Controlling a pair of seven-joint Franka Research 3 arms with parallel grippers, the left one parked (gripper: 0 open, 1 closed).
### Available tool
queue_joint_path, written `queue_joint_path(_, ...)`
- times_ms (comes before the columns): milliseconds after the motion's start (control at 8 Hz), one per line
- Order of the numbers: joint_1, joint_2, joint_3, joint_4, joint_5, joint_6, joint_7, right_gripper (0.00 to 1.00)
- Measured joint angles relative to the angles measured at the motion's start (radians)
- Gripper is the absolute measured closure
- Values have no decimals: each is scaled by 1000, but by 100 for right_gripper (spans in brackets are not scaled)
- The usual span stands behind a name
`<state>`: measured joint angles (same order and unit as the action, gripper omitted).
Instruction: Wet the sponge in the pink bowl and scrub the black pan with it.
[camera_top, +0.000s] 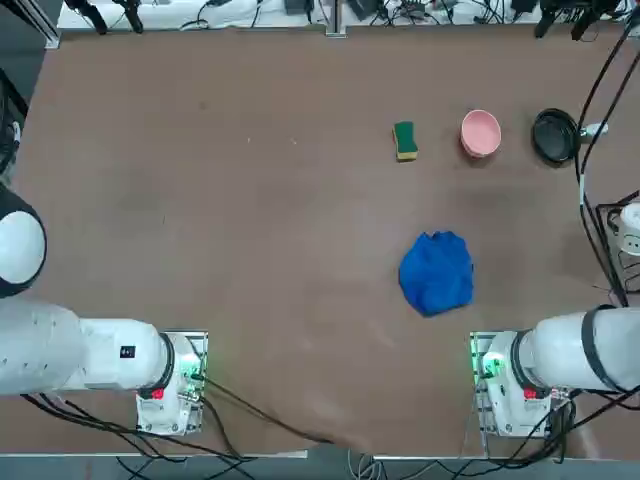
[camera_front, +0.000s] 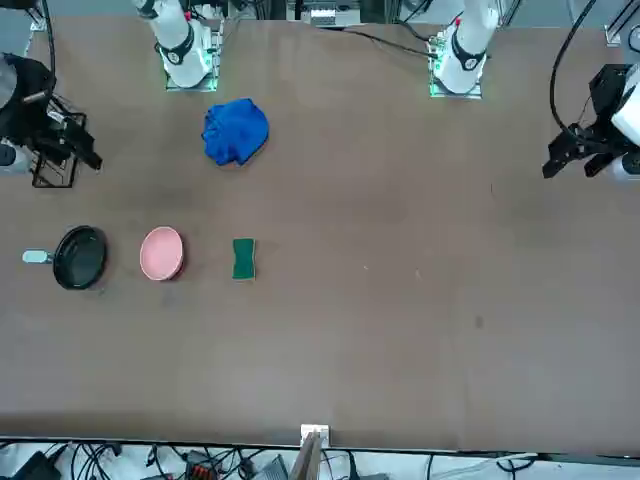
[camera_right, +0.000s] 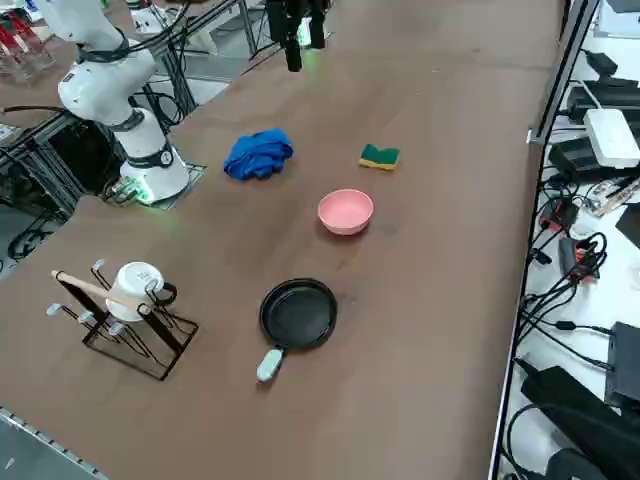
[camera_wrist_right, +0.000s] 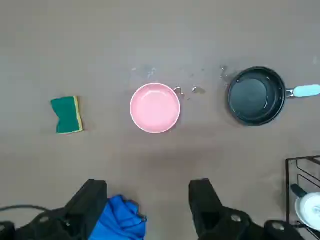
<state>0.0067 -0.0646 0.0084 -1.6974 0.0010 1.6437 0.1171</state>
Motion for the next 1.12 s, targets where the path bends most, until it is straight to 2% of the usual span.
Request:
queue_joint_path(375, 0, 2, 1, 18, 0, 0, -1, 0)
queue_joint_path(750, 21, 39, 17, 23, 12, -8, 5, 0)
queue_joint_path(1000, 88, 88, 22, 2, 35, 27, 8, 0)
queue_joint_path(1125, 130, 122, 25, -26, 37, 84, 12, 0)
